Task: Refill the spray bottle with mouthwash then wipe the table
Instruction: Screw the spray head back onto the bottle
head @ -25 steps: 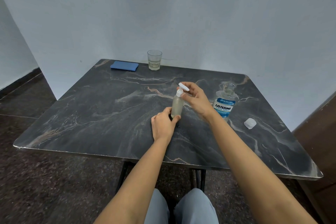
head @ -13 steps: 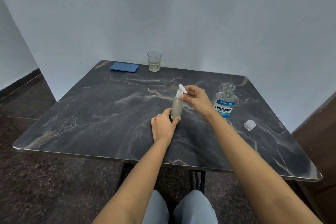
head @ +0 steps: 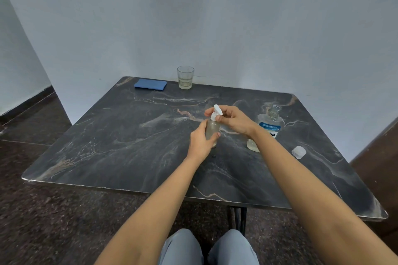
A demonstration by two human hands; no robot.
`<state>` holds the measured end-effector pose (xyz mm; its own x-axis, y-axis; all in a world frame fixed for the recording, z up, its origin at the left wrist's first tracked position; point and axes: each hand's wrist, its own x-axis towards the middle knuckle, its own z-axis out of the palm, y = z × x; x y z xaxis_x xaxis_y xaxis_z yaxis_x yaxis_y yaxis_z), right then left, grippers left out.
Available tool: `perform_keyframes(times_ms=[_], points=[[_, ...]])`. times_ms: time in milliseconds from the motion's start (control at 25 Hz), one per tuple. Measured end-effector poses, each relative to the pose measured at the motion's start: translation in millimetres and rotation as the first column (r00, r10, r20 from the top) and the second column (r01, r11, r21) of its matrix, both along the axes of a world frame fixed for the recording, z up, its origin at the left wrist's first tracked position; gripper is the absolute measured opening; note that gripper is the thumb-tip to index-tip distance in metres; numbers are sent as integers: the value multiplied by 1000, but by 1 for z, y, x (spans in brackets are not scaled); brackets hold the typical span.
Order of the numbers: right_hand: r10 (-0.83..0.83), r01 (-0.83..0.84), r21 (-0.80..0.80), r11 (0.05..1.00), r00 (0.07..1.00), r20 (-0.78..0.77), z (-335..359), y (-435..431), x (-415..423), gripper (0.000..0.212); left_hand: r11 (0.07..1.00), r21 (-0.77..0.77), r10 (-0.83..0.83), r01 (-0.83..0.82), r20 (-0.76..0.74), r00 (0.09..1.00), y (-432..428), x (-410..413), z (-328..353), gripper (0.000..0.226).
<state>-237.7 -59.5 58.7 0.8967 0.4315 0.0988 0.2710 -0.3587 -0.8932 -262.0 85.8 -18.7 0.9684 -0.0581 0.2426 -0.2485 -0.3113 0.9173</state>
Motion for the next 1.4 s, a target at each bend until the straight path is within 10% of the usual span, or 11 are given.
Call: perform_keyframes(times_ms=[320,680,880,960,1120,1400], points=[[-346,335,114,935,933,100,-20,19,-12,23,995,-12,98,-98,14,995,-14,-9,-3,43],[-755,801,-39,598,578,311,-28,61,-23,21,986,25,167,-168,41,985,-21,-7,-9,37],[-811,890,-56,452,437,390,-25,79,-28,20,929,292,186,-226,160,969,-21,-1,-8,28],[-811,879,-59,474,461,360,-26,76,-30,23,922,318,175,-219,163,971,-19,-1,-11,29],[-694,692,79,718,701,164,-27,57,-32,28,989,-129,69,-68,3,998,-14,-7,-8,31],[-609,612,28,790,778,155,-17,44,-32,33,994,-91,52,-55,-37,998,-9,-9,5,30]])
